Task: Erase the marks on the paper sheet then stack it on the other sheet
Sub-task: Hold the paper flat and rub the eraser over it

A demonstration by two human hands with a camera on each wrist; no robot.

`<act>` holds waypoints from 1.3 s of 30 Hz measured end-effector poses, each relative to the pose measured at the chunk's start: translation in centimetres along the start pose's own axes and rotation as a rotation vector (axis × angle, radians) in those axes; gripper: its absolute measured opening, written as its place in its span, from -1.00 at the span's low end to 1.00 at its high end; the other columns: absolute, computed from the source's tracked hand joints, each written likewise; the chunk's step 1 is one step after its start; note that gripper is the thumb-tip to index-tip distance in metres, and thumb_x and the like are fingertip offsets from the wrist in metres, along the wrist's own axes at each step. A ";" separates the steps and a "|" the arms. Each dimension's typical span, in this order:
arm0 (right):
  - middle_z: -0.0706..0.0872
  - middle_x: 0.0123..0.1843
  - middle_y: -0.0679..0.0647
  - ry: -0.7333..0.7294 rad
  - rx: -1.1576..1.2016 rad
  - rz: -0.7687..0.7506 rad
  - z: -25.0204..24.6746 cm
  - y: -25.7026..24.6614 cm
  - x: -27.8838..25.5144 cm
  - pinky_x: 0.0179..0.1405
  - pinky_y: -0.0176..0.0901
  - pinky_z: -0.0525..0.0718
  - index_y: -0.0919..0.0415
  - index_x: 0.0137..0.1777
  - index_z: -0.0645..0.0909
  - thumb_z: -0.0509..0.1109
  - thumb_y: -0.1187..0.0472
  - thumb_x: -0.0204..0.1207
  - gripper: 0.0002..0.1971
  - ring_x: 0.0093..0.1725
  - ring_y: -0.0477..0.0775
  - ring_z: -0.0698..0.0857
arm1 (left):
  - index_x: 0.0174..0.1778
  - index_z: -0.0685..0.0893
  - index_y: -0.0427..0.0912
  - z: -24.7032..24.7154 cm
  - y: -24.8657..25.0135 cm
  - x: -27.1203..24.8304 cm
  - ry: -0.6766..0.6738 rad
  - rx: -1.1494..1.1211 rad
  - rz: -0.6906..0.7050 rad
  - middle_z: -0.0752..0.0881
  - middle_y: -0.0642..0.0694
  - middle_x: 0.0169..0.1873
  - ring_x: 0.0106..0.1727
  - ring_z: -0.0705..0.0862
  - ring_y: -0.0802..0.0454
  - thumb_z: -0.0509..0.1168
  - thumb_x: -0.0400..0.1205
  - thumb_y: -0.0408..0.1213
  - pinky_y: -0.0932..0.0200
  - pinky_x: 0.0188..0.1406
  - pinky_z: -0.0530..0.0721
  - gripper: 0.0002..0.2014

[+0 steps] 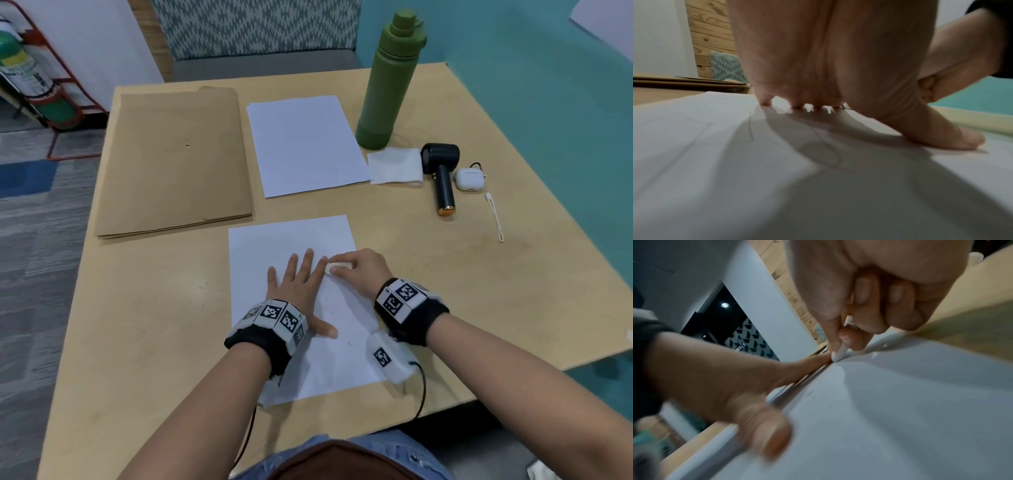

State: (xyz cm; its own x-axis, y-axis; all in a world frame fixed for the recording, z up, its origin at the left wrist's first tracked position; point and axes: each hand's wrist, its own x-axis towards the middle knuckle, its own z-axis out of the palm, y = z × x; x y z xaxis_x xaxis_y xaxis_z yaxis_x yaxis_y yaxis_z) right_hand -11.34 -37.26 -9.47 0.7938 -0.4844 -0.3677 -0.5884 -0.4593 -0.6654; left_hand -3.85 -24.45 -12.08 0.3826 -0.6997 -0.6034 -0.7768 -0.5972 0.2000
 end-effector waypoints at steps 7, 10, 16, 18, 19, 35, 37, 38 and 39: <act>0.69 -0.29 -0.19 -0.313 -0.202 -0.091 0.5 1.8 -3.8 -0.20 -0.55 0.38 0.08 0.24 0.67 0.38 0.11 0.51 -0.69 -0.33 -0.41 0.57 | 0.57 -0.51 -0.02 0.1 -0.1 -0.1 0.003 -0.045 -0.011 -0.52 0.04 0.57 0.61 -0.46 -0.09 0.44 0.28 0.35 -0.34 0.50 -0.38 0.36; 0.54 -0.49 -0.15 -0.308 -0.016 -0.014 0.1 2.8 -3.6 -0.50 -0.56 0.41 0.14 0.20 0.68 0.37 0.18 0.53 -0.74 -0.62 -0.34 0.52 | 0.58 -0.50 -0.01 -0.2 -0.1 -0.5 0.018 -0.075 0.012 -0.49 0.03 0.59 0.62 -0.43 -0.09 0.45 0.30 0.32 -0.31 0.52 -0.35 0.34; 0.67 -0.32 0.11 -0.206 0.502 0.182 -0.5 3.5 -3.6 -0.60 -0.35 0.56 0.21 0.16 0.59 0.27 0.27 0.60 -0.82 -0.57 -0.09 0.67 | 0.61 -0.41 0.01 -1.1 -3.5 -3.3 0.208 -0.258 0.007 -0.42 0.00 0.61 0.65 -0.34 -0.08 0.51 0.36 0.13 -0.11 0.59 -0.25 0.26; 0.69 -0.27 0.14 -0.168 0.632 0.211 -0.7 3.5 -3.6 -0.58 -0.32 0.59 0.20 0.15 0.58 0.27 0.31 0.59 -0.83 -0.52 -0.02 0.70 | 0.62 -0.40 -0.03 -0.7 -5.3 -4.7 0.163 -0.170 -0.058 -0.43 0.00 0.60 0.64 -0.37 -0.07 0.46 0.38 0.18 -0.14 0.58 -0.28 0.24; 0.70 -0.25 0.14 -0.137 0.695 0.217 -0.8 3.5 -3.5 -0.56 -0.31 0.62 0.20 0.17 0.56 0.27 0.33 0.59 -0.81 -0.49 0.00 0.71 | 0.62 -0.40 -0.05 -0.4 -6.0 -5.3 0.133 -0.130 -0.090 -0.43 0.00 0.60 0.64 -0.39 -0.08 0.45 0.38 0.21 -0.17 0.57 -0.30 0.24; 0.74 -0.02 0.12 -0.527 1.012 0.202 4.5 0.5 -2.9 -0.03 -0.30 0.73 0.33 0.01 0.59 0.22 0.29 0.60 -0.85 -0.09 -0.04 0.78 | 0.63 -0.39 -0.04 1.2 -7.3 -7.6 0.017 -0.097 -0.194 -0.42 0.02 0.61 0.63 -0.40 -0.12 0.45 0.33 0.27 -0.34 0.51 -0.35 0.28; 0.72 -0.07 0.17 -0.148 1.211 0.198 3.5 0.6 -1.3 -0.13 -0.33 0.73 0.29 -0.11 0.59 0.24 0.34 0.59 -0.89 -0.21 -0.07 0.79 | 0.63 -0.40 -0.04 1.1 -7.2 -7.7 0.006 -0.104 -0.189 -0.43 0.03 0.61 0.63 -0.41 -0.12 0.44 0.33 0.29 -0.34 0.50 -0.36 0.28; 0.71 -0.10 0.16 0.032 1.268 0.197 2.9 0.8 -0.6 -0.17 -0.34 0.73 0.25 -0.15 0.58 0.24 0.35 0.59 -0.88 -0.24 -0.07 0.78 | 0.63 -0.40 -0.04 1.0 -7.2 -7.8 0.002 -0.107 -0.188 -0.43 0.03 0.60 0.63 -0.41 -0.12 0.43 0.33 0.29 -0.35 0.50 -0.36 0.28; 0.70 -0.12 0.14 0.175 1.289 0.198 2.3 1.1 0.0 -0.18 -0.36 0.73 0.23 -0.16 0.57 0.23 0.35 0.60 -0.86 -0.24 -0.07 0.77 | 0.63 -0.40 -0.04 1.0 -7.2 -7.8 0.001 -0.109 -0.186 -0.43 0.03 0.60 0.63 -0.40 -0.12 0.43 0.32 0.30 -0.35 0.50 -0.36 0.28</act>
State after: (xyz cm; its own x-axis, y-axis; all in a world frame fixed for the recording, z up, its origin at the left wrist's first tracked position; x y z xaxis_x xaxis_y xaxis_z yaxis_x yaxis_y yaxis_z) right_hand -11.59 -36.04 -11.68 0.6245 -0.5949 -0.5061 -0.0463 0.6186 -0.7844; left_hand -1.78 -14.31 -9.53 0.5149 -0.5735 -0.6372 -0.6341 -0.7550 0.1671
